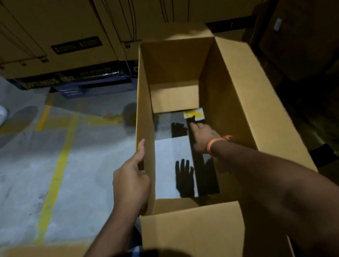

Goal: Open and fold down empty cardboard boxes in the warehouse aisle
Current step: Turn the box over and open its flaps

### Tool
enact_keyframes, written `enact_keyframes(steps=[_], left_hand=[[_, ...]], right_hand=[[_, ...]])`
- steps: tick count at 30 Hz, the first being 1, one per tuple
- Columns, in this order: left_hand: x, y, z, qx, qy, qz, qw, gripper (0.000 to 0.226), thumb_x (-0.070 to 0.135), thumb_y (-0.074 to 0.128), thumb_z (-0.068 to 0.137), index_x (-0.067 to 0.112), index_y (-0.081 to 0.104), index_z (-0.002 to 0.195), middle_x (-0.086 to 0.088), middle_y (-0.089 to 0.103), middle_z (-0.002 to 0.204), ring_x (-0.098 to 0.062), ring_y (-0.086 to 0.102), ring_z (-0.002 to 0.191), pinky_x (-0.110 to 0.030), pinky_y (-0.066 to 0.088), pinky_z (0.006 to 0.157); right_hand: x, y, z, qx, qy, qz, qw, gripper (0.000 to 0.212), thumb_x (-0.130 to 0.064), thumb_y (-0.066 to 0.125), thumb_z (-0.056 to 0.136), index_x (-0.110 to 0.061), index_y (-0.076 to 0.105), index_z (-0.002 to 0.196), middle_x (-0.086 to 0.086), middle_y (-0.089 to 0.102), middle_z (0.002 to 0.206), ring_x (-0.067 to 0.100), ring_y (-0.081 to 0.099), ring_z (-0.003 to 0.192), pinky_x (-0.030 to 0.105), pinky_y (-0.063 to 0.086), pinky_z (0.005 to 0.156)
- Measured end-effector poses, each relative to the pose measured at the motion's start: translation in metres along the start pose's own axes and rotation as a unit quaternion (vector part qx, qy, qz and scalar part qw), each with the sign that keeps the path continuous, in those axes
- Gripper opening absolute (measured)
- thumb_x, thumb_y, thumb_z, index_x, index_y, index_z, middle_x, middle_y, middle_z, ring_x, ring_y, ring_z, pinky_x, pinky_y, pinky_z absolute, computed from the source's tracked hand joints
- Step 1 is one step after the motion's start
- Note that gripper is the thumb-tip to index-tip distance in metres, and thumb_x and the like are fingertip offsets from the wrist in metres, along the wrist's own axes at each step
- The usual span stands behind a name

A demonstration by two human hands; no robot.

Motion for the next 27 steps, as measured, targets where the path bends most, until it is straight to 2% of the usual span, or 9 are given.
enact_keyframes(steps=[3, 8, 10, 12, 14, 16, 19, 23, 27], left_hand=[[0.0, -0.001, 0.013, -0.005, 0.001, 0.002, 1.0, 0.082, -0.008, 0.051, 0.091, 0.049, 0.041, 0.149, 0.0, 0.066, 0.134, -0.012, 0.064, 0.083, -0.02, 0.051, 0.069], [-0.006, 0.017, 0.037, 0.006, -0.001, -0.014, 1.0, 0.075, -0.007, 0.051, 0.095, 0.041, 0.043, 0.152, 0.002, 0.064, 0.135, -0.007, 0.058, 0.091, -0.021, 0.052, 0.079], [-0.016, 0.03, 0.04, 0.004, -0.013, -0.027, 1.0, 0.074, -0.006, 0.05, 0.096, 0.039, 0.041, 0.153, 0.007, 0.064, 0.126, -0.006, 0.058, 0.09, -0.024, 0.055, 0.082], [-0.031, 0.043, 0.039, 0.0, -0.03, -0.027, 0.999, 0.074, -0.007, 0.048, 0.096, 0.039, 0.04, 0.153, 0.012, 0.062, 0.114, -0.005, 0.057, 0.081, -0.02, 0.052, 0.075], [-0.049, 0.053, 0.035, -0.001, -0.039, -0.014, 0.999, 0.075, -0.008, 0.046, 0.094, 0.038, 0.042, 0.153, 0.006, 0.068, 0.11, -0.008, 0.056, 0.075, -0.019, 0.047, 0.068], [-0.068, 0.062, 0.031, -0.008, -0.051, 0.002, 0.999, 0.076, -0.009, 0.046, 0.091, 0.036, 0.043, 0.153, -0.006, 0.073, 0.109, -0.013, 0.056, 0.073, -0.022, 0.045, 0.07], [-0.085, 0.069, 0.027, -0.017, -0.07, 0.009, 0.997, 0.077, -0.009, 0.045, 0.091, 0.036, 0.043, 0.153, -0.011, 0.073, 0.114, -0.02, 0.057, 0.074, -0.026, 0.044, 0.071], [-0.086, 0.069, 0.034, -0.029, -0.086, 0.041, 0.995, 0.072, -0.004, 0.046, 0.095, 0.038, 0.041, 0.153, -0.011, 0.069, 0.125, -0.031, 0.065, 0.095, -0.029, 0.048, 0.08], [-0.078, 0.076, 0.031, -0.065, -0.089, 0.105, 0.988, 0.074, 0.001, 0.048, 0.1, 0.038, 0.026, 0.16, -0.012, 0.066, 0.125, -0.032, 0.065, 0.104, -0.038, 0.053, 0.091]], right_hand=[[-0.005, 0.009, 0.014, 0.0, 0.002, 0.004, 1.0, 0.084, -0.032, 0.069, 0.082, -0.016, 0.026, 0.152, 0.013, 0.043, 0.142, 0.035, 0.044, 0.13, 0.048, 0.045, 0.106], [-0.014, 0.041, 0.003, -0.039, -0.017, -0.003, 0.999, 0.075, -0.026, 0.068, 0.084, -0.014, 0.033, 0.149, 0.015, 0.047, 0.139, 0.035, 0.049, 0.125, 0.048, 0.047, 0.104], [-0.016, 0.062, -0.008, -0.066, -0.026, -0.008, 0.997, 0.065, -0.025, 0.067, 0.084, -0.012, 0.041, 0.142, 0.016, 0.05, 0.135, 0.036, 0.051, 0.122, 0.048, 0.048, 0.102], [-0.015, 0.085, -0.021, -0.094, -0.03, -0.016, 0.995, 0.061, -0.029, 0.069, 0.084, -0.013, 0.045, 0.138, 0.017, 0.051, 0.133, 0.037, 0.052, 0.123, 0.047, 0.048, 0.103], [-0.011, 0.106, -0.036, -0.115, -0.024, -0.018, 0.993, 0.06, -0.03, 0.068, 0.086, -0.011, 0.045, 0.138, 0.017, 0.05, 0.136, 0.038, 0.05, 0.126, 0.045, 0.046, 0.106], [-0.006, 0.123, -0.051, -0.129, -0.011, -0.017, 0.991, 0.057, -0.031, 0.065, 0.089, -0.011, 0.045, 0.138, 0.017, 0.048, 0.138, 0.038, 0.047, 0.129, 0.044, 0.043, 0.108], [0.001, 0.135, -0.071, -0.148, -0.005, -0.017, 0.989, 0.057, -0.03, 0.061, 0.09, -0.009, 0.044, 0.14, 0.018, 0.048, 0.138, 0.037, 0.046, 0.13, 0.039, 0.041, 0.111], [0.0, 0.115, -0.086, -0.11, -0.029, -0.019, 0.993, 0.057, -0.026, 0.061, 0.088, -0.009, 0.046, 0.14, 0.016, 0.047, 0.138, 0.035, 0.043, 0.131, 0.037, 0.04, 0.11], [-0.007, 0.068, -0.097, -0.037, -0.083, -0.022, 0.996, 0.055, -0.019, 0.06, 0.083, -0.013, 0.049, 0.137, 0.013, 0.046, 0.137, 0.032, 0.04, 0.131, 0.039, 0.04, 0.11]])
Point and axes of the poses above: each hand's wrist, its own z-axis towards the middle knuckle, its own y-axis out of the palm, x = y × z, the point moved 7 cm from there along z, towards the middle knuckle
